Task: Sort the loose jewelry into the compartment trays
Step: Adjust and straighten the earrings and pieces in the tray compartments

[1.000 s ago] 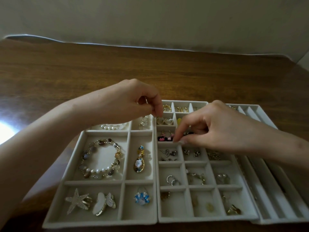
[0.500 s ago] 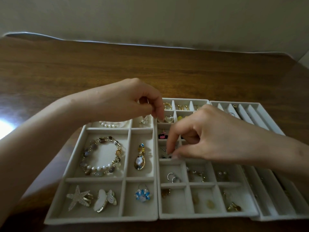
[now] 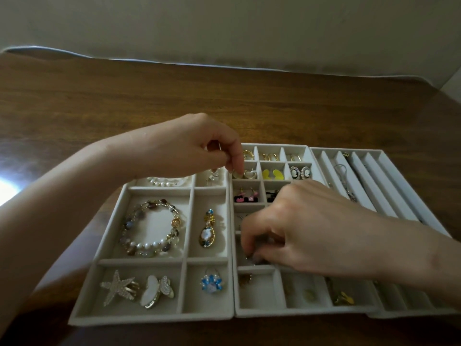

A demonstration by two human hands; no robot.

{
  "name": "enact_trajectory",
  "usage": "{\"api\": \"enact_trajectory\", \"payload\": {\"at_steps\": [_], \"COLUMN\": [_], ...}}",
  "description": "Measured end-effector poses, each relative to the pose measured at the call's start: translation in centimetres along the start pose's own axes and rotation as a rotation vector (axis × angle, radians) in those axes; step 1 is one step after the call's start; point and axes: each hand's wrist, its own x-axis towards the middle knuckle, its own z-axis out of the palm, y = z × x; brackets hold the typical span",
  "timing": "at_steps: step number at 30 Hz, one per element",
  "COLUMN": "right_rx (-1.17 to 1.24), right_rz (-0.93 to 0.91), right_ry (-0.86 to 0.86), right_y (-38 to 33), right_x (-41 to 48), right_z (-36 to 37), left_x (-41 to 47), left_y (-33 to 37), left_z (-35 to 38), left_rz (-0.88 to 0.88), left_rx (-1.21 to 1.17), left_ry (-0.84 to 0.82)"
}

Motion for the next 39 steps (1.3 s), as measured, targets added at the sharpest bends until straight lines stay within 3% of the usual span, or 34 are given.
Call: {"api": "enact_trajectory", "payload": {"at_steps": [10,20,27,39], "right_rx": [0.031,0.131,0.125,0.128], "right_rz": [-0.028,-0.01,0.002,0.013], "right_ry": [0.008,-0.019,-0.04,0.002], "right_y": [0.3,1.1,0.9,0.6], "right_x": [-0.1,-1.3,-1.8,-2.0], "right_z": [-0.6,-1.1,-0.6,-0.5], "left_x": [0.0,-1.8,-4.7,-4.9], "left_y": [-0.2,0.5,0.2,0.6], "left_z": [0.1,0.0,3.2,3.7], "left_rz": [0.039,0.276,0.408,0.402], "left_rx": [0.007,0.043,0.321,0.362], "left_ry": [-0.027,-0.361,-0.225,-0.13]}}
